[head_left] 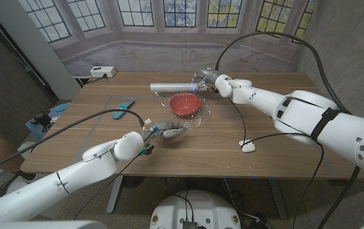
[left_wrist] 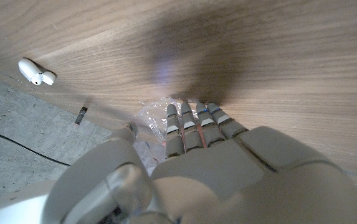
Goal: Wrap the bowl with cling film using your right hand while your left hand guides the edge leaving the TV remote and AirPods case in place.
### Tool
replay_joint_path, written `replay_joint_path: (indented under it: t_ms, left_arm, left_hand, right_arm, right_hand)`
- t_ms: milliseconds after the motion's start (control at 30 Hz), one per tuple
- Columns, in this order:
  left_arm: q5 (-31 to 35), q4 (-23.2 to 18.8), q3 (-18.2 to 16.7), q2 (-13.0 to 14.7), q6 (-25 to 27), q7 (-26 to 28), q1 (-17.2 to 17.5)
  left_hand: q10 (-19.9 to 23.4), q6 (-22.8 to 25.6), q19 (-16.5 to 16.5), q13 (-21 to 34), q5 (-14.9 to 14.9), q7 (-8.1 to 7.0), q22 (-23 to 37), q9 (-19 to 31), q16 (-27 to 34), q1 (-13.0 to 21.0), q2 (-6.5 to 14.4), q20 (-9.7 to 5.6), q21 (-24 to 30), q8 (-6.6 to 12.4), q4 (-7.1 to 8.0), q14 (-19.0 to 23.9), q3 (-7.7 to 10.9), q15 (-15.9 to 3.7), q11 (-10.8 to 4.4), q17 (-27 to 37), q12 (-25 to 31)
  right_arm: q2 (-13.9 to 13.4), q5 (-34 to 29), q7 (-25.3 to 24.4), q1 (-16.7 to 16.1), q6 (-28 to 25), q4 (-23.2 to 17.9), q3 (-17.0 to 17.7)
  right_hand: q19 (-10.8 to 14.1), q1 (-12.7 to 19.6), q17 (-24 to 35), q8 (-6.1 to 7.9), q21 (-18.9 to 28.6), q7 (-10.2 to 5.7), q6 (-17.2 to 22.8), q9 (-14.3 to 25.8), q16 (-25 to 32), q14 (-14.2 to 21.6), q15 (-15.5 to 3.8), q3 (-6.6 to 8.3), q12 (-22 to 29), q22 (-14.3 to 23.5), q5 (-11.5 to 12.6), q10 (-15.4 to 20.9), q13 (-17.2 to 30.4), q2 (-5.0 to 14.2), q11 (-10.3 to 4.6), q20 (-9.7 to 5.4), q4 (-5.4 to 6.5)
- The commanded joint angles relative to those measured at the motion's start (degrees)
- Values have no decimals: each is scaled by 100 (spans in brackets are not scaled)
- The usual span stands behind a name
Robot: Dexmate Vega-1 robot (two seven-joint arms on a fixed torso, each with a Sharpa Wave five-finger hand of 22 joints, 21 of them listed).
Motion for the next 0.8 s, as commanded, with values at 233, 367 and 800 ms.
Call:
replay_joint_path:
  t_ms: [233, 367, 800]
  left_arm:
    - [-27, -10, -69, 78, -76, 80, 79]
    - [-39, -10, -96, 100, -104, 119, 121]
    - [-41, -101, -173, 195, -140, 194, 261]
  left_hand:
    - [25, 20, 93, 11, -6, 23, 15, 0, 4, -51, 5, 4, -25, 41, -19, 46, 68, 5, 22, -7, 16]
    - [26, 22, 99, 11, -6, 24, 15, 0, 1, -54, 4, 7, -31, 41, -27, 43, 77, 5, 27, -7, 15]
    - [33, 23, 112, 11, -5, 25, 16, -1, -2, -63, 1, 1, -54, 41, -53, 49, 107, 8, 23, -8, 15]
  right_arm:
    - [111, 51, -26, 61, 16, 127, -70]
    - [66, 39, -2, 36, -79, -11, -73]
    - [-333, -66, 187, -203, -549, -989, 69]
  right_hand:
    - [45, 808, 14, 24, -7, -408, 449, 55, 22, 234, -833, 32, 16, 14, 25, 264, 21, 904, -229, -787, 26]
    - [46, 810, 15, 20, -6, -408, 442, 54, 19, 230, -833, 31, 19, 14, 25, 263, 28, 899, -230, -787, 22]
    - [47, 815, 20, 14, -6, -408, 427, 52, 9, 213, -833, 30, 19, 13, 28, 258, 25, 892, -231, -778, 17]
